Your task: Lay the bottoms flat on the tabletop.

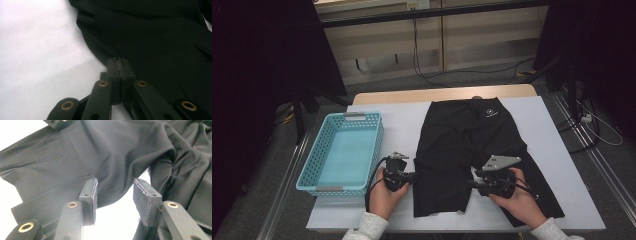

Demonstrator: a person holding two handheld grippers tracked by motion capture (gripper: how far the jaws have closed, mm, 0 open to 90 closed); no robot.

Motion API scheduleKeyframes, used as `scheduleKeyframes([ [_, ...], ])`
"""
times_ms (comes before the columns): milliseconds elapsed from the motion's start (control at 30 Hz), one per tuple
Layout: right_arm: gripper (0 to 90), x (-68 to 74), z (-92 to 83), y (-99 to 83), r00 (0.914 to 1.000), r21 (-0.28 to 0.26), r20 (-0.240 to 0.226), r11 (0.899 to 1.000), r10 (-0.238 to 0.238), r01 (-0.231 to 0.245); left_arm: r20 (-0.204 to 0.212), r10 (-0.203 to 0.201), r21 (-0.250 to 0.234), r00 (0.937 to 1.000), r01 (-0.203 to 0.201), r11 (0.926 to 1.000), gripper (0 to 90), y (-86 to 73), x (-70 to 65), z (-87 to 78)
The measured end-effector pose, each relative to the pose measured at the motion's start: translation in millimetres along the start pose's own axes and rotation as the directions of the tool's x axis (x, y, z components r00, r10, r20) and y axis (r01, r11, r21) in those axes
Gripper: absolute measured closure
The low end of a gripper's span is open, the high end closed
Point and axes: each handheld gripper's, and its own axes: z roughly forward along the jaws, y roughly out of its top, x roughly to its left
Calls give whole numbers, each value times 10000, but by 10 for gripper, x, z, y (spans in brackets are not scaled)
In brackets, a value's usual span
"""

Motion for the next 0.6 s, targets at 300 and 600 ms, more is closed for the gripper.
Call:
scheduleKeyframes([
  [300, 556, 111, 69, 30, 9994, -30, -311, 9998, -177, 176, -361, -583, -678, 9976, 558, 9961, 894, 102, 216, 17],
  [600, 572, 389, 221, 69, 9864, 265, -1364, 9950, -922, 967, -504, -488, -717, 9975, 451, 9964, 892, 81, 212, 37],
])
